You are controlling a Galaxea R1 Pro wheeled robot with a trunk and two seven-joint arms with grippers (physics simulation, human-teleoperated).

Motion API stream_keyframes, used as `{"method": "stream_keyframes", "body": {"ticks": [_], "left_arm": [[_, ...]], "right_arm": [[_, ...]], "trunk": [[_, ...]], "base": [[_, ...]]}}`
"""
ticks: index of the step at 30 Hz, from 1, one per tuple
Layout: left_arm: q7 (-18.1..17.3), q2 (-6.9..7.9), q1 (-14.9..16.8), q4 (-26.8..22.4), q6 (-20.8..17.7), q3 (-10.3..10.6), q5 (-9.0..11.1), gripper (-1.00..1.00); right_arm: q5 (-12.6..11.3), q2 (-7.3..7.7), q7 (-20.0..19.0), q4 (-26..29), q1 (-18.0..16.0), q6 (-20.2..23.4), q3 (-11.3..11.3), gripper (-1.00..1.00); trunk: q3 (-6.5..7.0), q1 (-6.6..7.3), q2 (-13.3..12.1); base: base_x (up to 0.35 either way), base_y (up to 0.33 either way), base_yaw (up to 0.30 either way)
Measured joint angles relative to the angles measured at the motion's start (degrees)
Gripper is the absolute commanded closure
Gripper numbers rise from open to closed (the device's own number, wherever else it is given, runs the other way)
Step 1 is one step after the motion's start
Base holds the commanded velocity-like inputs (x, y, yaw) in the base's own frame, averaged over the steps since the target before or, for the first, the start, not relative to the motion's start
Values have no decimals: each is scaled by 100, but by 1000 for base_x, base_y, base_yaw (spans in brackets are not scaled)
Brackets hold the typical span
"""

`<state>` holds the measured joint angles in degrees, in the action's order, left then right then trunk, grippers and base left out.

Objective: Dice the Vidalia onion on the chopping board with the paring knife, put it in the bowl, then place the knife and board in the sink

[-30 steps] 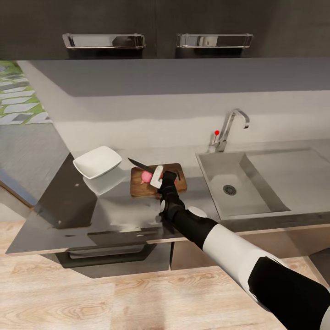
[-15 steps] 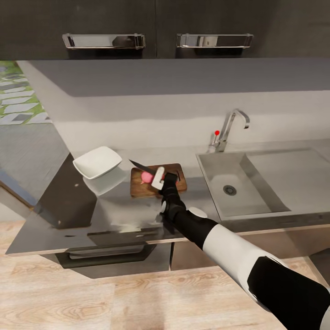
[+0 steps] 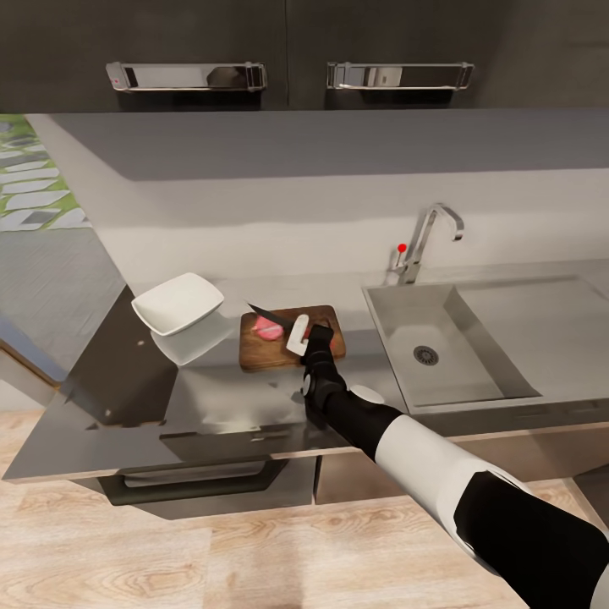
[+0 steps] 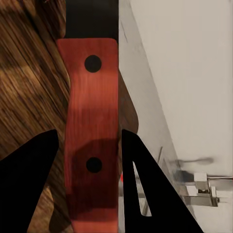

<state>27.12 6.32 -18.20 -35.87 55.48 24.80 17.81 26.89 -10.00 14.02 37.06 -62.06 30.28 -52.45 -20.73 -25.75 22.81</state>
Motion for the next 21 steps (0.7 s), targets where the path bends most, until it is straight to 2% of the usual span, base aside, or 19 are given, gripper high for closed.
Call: {"method": "stream_keyframes", "body": {"ticks": [21], "left_arm": [[0, 0, 0, 6, 0, 0, 0, -100]], "right_arm": [[0, 0, 1, 4, 0, 0, 0, 100]], "trunk": [[0, 0, 0]], "base": [[0, 0, 0]]}}
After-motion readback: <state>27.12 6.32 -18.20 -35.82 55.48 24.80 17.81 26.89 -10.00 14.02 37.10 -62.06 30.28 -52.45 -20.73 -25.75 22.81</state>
